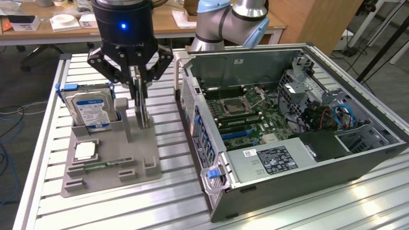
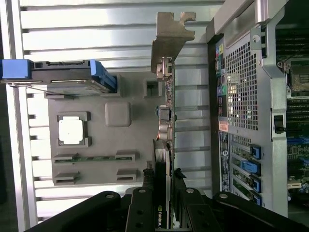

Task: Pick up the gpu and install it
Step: 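Pick up the gpu and move the gpu toward the slot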

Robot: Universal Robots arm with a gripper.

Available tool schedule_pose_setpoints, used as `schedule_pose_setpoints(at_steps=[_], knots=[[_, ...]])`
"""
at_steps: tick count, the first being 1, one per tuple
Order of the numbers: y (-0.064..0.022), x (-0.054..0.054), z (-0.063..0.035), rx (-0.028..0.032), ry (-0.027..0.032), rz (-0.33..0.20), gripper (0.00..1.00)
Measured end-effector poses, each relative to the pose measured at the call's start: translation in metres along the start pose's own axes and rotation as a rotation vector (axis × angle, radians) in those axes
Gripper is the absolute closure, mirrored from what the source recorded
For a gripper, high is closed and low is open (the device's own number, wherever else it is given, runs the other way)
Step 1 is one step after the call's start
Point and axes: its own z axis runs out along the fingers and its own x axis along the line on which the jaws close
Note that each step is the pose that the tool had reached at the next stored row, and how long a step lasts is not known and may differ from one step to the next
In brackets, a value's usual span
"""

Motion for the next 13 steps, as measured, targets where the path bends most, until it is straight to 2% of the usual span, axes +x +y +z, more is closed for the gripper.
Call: schedule_pose_setpoints(at_steps=[13], knots=[[0.0002, -0.0002, -0.0072, 0.0, 0.0, 0.0, 0.74]])
